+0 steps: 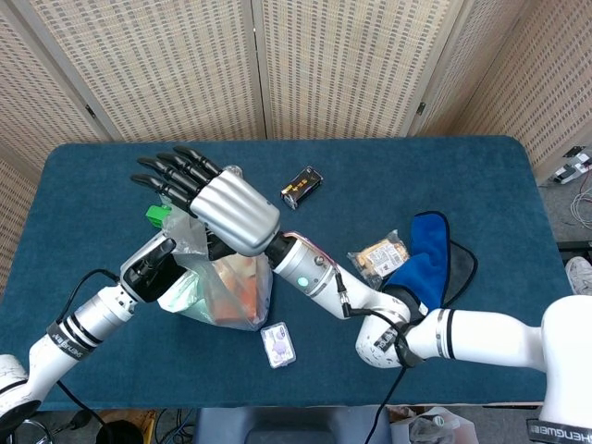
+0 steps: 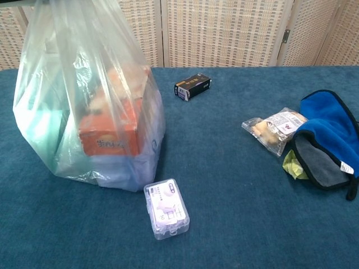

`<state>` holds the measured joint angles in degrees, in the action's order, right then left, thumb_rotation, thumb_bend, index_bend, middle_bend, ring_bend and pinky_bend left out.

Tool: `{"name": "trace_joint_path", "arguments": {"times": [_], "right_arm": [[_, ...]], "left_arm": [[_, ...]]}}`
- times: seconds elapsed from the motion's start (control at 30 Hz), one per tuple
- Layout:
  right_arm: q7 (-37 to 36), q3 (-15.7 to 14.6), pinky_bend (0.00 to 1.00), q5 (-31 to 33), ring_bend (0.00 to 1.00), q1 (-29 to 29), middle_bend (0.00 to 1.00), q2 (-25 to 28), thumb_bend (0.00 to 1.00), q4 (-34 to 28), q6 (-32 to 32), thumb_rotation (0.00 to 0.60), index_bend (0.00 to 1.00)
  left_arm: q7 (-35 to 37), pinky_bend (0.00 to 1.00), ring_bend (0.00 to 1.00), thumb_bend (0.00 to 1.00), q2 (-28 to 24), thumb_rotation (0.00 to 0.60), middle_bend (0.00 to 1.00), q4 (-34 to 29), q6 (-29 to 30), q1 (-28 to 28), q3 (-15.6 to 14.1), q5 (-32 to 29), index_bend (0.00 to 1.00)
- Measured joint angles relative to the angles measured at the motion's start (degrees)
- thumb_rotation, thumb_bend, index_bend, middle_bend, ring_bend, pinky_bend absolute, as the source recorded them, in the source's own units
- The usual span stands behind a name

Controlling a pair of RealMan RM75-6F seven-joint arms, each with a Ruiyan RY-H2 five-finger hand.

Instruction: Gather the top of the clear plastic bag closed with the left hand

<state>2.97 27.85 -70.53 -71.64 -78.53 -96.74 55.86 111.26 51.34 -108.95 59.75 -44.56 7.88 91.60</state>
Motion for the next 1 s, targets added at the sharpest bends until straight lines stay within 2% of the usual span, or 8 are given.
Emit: {"name": "trace_joint_path", "arguments": {"times": [0.5, 0.83, 0.93, 1.0], "right_arm": [[7.28, -1.83, 0.0, 0.68, 0.0, 5.68, 0.0, 10.44, 0.0, -8.98, 1.52, 0.6, 0.0], [6.98, -2.33, 0.0, 0.06, 0.0, 10.02, 0.0, 15.55, 0.0, -11.81, 3.87, 0.6, 0.0], [6.83, -2.2, 0.0, -0.03, 0.0, 11.48, 0.0, 17.03, 0.0, -12.46, 4.95, 0.6, 0.0], [6.49, -2.13, 0.0, -0.08, 0.0, 12.62, 0.0, 18.02, 0.0, -12.84, 5.81, 0.6, 0.0]], "left_arm": [[1.34, 0.17, 0.21, 0.14, 1.23, 0.33, 0.23, 0.15, 0.27, 0.07, 0.76, -0.79, 0.08], [1.5, 0.17, 0.21, 0.14, 2.12, 0.328, 0.23, -0.36, -0.9, -0.54, 1.33, -1.63, 0.08], [1.79, 0.2, 0.24, 0.14, 2.4, 0.318, 0.24, -0.44, -1.46, -0.83, 1.53, -1.81, 0.08], [2.01, 0.25, 0.28, 0.14, 2.36, 0.288, 0.25, -0.4, -2.09, -1.04, 1.55, -1.94, 0.08]]}}
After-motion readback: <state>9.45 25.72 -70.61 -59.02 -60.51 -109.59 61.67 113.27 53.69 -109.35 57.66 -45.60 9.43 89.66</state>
